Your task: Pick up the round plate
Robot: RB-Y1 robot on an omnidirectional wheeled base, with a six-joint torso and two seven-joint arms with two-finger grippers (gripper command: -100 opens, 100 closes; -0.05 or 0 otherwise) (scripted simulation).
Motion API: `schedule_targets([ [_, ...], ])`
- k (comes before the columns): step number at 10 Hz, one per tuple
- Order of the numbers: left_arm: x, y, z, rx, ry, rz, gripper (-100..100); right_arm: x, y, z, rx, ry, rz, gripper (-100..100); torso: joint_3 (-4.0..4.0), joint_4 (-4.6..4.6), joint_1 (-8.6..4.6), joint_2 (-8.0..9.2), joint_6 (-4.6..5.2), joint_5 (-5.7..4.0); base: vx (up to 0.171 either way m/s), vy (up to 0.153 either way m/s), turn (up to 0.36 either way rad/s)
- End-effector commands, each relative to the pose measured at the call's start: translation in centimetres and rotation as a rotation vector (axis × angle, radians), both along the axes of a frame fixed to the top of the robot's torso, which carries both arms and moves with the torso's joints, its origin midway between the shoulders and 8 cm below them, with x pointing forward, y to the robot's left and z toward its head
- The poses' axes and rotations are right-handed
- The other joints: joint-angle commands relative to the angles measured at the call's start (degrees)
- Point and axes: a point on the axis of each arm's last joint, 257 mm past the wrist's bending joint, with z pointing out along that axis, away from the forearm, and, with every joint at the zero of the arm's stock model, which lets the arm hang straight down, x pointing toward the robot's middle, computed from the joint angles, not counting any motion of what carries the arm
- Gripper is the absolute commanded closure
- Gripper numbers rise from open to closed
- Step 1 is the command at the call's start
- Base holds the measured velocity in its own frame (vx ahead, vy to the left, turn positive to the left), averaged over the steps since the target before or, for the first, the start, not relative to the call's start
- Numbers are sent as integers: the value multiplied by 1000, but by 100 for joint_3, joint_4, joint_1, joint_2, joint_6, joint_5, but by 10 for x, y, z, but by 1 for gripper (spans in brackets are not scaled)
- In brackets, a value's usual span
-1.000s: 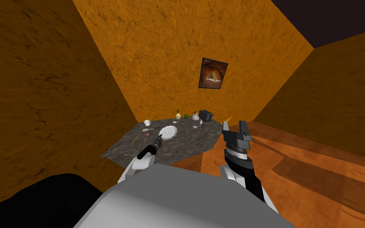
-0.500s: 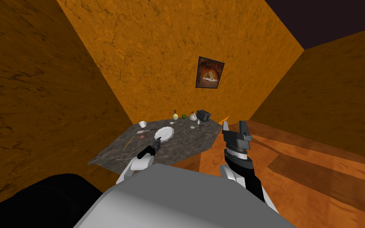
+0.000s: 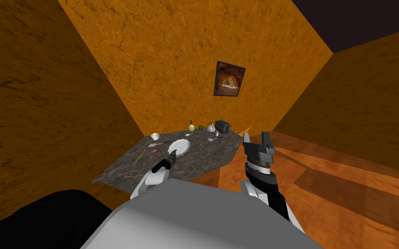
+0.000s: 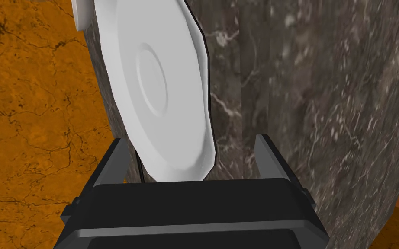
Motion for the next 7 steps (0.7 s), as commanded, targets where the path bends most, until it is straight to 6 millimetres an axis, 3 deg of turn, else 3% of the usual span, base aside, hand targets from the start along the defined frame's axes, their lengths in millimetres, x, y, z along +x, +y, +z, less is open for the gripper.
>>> schedule_targets([
  [1,0,0,0,0,0,0,100,0,0,0,0,0,0,0,0,0,0,0,0,0,-8,-6,8],
  [5,-10,-3,-14,-14,38,4,100,0,0,0,0,0,0,0,15,47,0,-16,13,-43,-8,-6,5],
  [6,-9,-3,-14,-15,37,4,0,0,0,0,0,0,0,0,14,46,1,-18,14,-43,0,0,0],
  [7,-2,0,3,1,-1,0,100,0,0,0,0,0,0,0,13,45,2,-19,13,-43,-15,-4,-12],
])
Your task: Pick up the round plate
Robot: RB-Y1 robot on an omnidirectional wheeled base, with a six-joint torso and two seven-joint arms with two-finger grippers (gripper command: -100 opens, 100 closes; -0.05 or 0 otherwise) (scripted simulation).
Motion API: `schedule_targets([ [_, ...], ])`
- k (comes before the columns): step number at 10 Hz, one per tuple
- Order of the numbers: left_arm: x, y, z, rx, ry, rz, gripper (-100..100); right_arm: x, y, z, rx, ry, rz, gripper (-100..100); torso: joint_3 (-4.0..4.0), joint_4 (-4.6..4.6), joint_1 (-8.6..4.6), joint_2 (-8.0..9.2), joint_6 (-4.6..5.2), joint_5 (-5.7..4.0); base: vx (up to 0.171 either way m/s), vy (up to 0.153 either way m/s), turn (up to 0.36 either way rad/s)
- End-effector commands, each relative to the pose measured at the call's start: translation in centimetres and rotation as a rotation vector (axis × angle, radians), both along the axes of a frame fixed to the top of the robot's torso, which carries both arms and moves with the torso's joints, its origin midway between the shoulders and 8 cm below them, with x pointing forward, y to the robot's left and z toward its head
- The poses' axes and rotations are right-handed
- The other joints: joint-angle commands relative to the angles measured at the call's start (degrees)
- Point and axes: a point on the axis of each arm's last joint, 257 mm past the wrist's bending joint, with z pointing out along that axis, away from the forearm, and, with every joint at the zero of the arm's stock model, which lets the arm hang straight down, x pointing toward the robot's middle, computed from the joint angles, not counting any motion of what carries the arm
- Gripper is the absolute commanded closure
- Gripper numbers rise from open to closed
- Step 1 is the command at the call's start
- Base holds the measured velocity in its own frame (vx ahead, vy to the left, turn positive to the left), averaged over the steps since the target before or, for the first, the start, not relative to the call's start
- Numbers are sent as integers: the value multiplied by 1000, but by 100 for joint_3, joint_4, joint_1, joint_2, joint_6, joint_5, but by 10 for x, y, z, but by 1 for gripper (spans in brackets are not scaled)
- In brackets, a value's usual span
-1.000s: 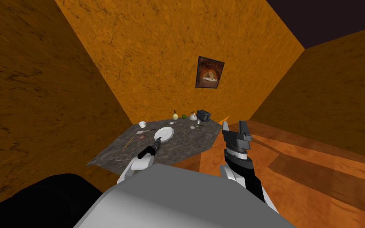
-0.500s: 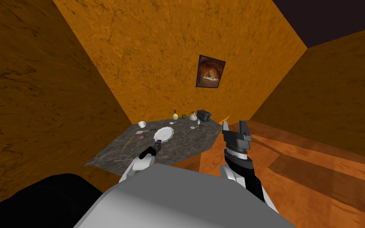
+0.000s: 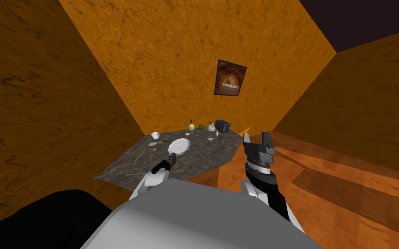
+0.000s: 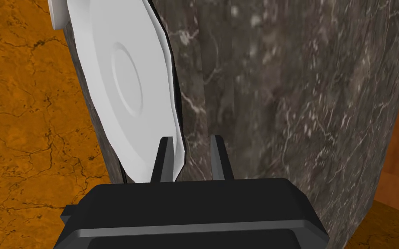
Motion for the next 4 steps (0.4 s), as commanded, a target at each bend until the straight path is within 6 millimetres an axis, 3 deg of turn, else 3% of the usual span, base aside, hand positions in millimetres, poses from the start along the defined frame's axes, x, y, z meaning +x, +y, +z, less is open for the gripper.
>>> schedule_targets([
  [1,6,2,15,13,-31,-3,100,0,0,0,0,0,0,0,0,0,0,0,0,0,-20,0,0],
  [3,4,2,16,11,-29,-3,100,0,0,0,0,0,0,0,5,5,0,6,1,-5,-18,1,4],
  [4,5,2,17,11,-30,-3,0,0,0,0,0,0,0,0,3,2,0,2,2,-4,0,0,0],
])
